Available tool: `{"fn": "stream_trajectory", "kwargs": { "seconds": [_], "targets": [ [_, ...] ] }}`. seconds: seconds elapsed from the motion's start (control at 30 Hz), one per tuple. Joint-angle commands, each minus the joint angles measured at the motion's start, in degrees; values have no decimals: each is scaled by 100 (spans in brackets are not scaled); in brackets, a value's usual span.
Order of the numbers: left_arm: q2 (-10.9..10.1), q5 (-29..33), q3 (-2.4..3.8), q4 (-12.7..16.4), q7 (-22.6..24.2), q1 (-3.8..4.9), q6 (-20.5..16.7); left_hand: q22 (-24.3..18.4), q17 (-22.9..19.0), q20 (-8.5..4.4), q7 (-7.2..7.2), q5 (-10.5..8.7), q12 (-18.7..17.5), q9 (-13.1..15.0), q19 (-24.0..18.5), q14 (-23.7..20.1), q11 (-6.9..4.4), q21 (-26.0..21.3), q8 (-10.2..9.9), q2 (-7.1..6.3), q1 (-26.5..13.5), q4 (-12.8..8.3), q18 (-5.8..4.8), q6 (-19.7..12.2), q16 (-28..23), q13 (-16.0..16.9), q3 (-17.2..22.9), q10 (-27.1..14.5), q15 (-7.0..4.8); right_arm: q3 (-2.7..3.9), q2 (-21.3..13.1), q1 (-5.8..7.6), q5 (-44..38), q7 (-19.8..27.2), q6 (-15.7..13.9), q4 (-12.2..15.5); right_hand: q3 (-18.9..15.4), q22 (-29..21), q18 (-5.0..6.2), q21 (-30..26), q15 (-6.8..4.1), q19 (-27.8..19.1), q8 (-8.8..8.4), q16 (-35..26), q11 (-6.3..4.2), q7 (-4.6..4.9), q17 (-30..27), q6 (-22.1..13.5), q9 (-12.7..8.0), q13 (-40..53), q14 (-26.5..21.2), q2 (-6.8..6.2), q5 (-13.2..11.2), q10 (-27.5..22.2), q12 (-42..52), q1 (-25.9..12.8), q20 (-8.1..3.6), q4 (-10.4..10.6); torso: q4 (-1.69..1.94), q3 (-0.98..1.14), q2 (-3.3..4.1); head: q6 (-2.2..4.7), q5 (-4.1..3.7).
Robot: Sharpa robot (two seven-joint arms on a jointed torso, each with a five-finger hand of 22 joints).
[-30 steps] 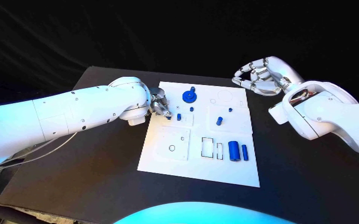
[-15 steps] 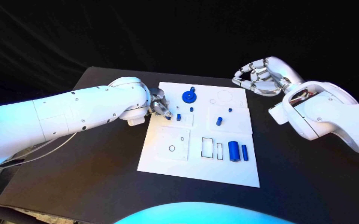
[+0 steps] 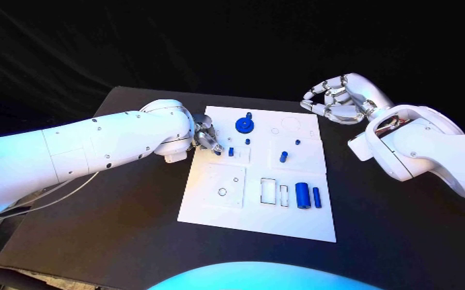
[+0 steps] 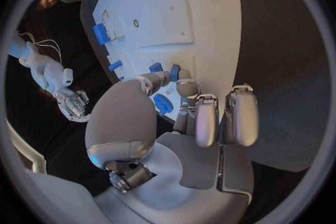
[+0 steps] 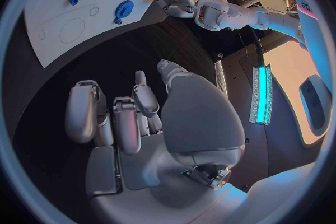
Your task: Assemble the parts on the task board
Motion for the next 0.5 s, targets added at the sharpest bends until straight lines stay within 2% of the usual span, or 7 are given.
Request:
{"fn": "stream_trajectory", "kwargs": {
  "seconds": [0.03, 0.5],
  "targets": [
    [16, 2, -14, 1, -58, -22, 199, 403, 1016, 9, 43, -3, 20, -13, 47, 470, -3, 39, -15, -15, -60, 22, -110, 14, 22, 8, -59, 35, -49, 0, -1, -3, -64, 44, 53, 9, 30, 624, 60, -21, -24, -32, 22, -28, -7, 3, 772, -39, 5, -3, 422, -6, 29, -29, -11, -68, -15, 4, 1, -2, -4, 6, 1],
    [34, 2, -14, -47, -89, -22, 218, 406, 1041, 6, 37, -1, 42, -40, 49, 476, -7, 37, -4, -20, -85, 151, -110, 44, 34, 35, -271, 51, -53, 0, -5, -3, -64, 49, 42, 12, 26, 621, 61, -29, -24, -33, 29, -31, -6, 3, 766, -46, 8, -11, 421, -10, 27, -36, -18, -83, -16, 8, 3, 0, 2, 9, -6]
  ]
}}
